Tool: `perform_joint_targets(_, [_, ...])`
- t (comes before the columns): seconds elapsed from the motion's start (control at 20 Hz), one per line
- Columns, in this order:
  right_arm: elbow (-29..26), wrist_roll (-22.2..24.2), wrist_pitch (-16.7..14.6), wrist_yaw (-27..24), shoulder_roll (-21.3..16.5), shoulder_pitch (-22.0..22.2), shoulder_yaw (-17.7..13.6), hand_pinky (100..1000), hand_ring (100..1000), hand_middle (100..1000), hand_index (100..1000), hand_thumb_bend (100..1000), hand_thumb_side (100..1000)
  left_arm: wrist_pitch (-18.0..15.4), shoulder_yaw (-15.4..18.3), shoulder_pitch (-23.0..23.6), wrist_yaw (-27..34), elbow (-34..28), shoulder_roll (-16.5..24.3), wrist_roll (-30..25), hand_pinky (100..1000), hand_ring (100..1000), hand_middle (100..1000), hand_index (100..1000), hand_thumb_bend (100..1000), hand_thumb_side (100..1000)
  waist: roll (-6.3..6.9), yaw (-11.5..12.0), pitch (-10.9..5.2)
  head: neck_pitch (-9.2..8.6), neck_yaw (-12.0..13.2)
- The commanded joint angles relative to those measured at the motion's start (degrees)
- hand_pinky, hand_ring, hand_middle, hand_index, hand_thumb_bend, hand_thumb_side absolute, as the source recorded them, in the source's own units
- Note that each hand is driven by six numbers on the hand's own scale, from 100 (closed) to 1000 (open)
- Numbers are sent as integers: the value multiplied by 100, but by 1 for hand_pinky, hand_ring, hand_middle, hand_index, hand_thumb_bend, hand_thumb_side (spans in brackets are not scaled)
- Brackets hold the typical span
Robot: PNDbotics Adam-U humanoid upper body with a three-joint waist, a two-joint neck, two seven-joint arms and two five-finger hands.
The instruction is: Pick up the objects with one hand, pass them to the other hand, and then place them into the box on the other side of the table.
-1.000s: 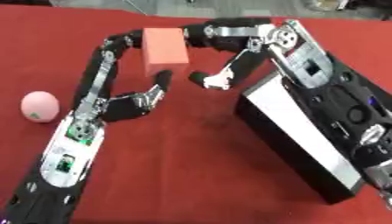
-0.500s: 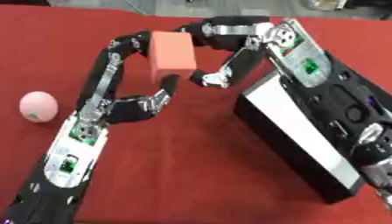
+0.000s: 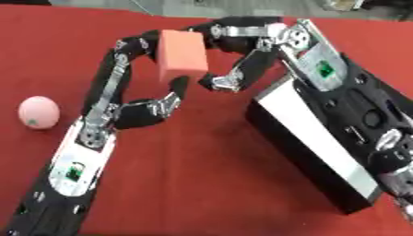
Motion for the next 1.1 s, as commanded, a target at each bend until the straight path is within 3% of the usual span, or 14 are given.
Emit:
perform_joint_targets(0.05, [-258, 109, -51, -91, 11, -145, 4, 1000, 1000, 1000, 1000, 100, 275, 69, -28, -127, -183, 42, -101, 97, 923, 624, 469, 601, 100, 358, -60, -12, -33, -35, 10])
perform_joint_targets(0.2, [-265, 202, -18, -122, -5, -127, -1, 1000, 1000, 1000, 1000, 100, 204, 125, -13, -117, -276, 76, -82, 176, 922, 623, 466, 601, 100, 354, -55, -18, -34, -30, 17])
perform_joint_targets(0.3, [-280, 228, -2, -138, -20, -115, -1, 1000, 1000, 1000, 1000, 100, 100, 154, -3, -111, -328, 94, -65, 225, 921, 622, 464, 601, 100, 348, -52, -21, -38, -29, 19])
perform_joint_targets(1.1, [-455, 236, -34, -344, -102, -56, 114, 1000, 1000, 1000, 1000, 100, 100, 327, 37, -82, -570, 204, -26, 468, 922, 617, 456, 599, 100, 340, -45, -42, -40, -18, 10])
